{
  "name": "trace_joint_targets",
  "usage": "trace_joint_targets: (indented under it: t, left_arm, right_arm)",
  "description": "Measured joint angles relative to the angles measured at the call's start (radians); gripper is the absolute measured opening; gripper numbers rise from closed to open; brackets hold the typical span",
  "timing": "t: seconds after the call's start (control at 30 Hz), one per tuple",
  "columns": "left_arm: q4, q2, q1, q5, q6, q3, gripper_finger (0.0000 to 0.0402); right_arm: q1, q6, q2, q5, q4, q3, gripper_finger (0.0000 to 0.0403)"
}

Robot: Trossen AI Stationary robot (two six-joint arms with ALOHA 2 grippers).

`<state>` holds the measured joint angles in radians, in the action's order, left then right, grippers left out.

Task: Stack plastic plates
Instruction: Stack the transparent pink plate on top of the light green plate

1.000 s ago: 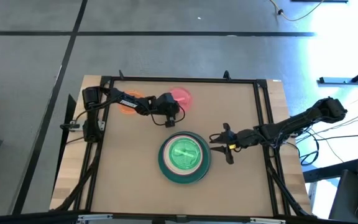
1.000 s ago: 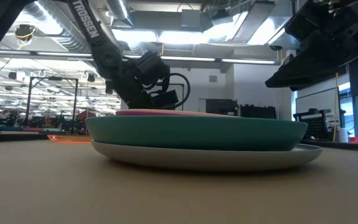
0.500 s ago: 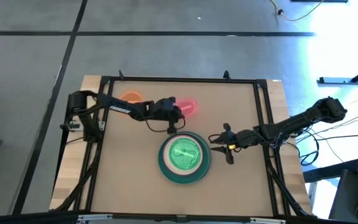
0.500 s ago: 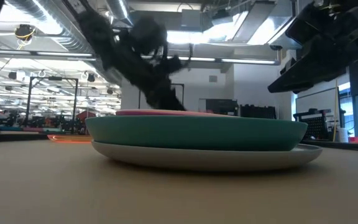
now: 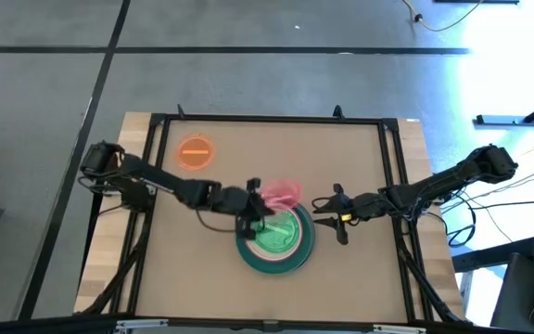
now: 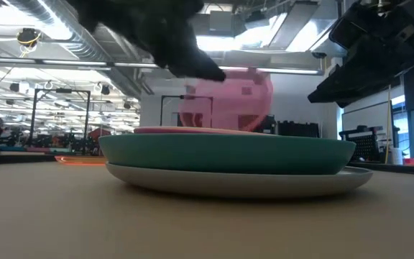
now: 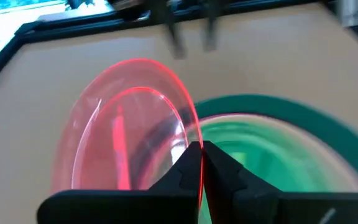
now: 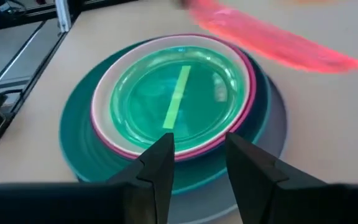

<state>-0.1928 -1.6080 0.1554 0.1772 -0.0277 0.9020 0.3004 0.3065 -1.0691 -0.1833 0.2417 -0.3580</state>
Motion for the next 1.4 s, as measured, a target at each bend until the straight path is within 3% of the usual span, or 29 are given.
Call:
trace_joint_targets:
  t: [0.2,0.43,1.0,1.4]
  left_arm:
    - [-0.008,0.006,0.150,0.043,0.028,0.000,0.0002]
    - [-0.009,-0.003,0.251,0.042,0.022,0.000,0.0006]
    - [-0.010,-0.092,0.201,0.049,0.018,0.002,0.0024]
    - [0.023,-0.092,0.197,0.038,0.069,0.002,0.0099]
  right_arm:
    - [0.000,0.000,0.000,-0.043,-0.024,0.000,0.0134]
    - [0.000,-0.007,0.000,-0.067,-0.025,0.000,0.0134]
    - [0.000,0.010,0.000,-0.071,-0.037,0.000,0.0134]
    - [0.000,0.048,0.000,-0.071,-0.046,0.000,0.0134]
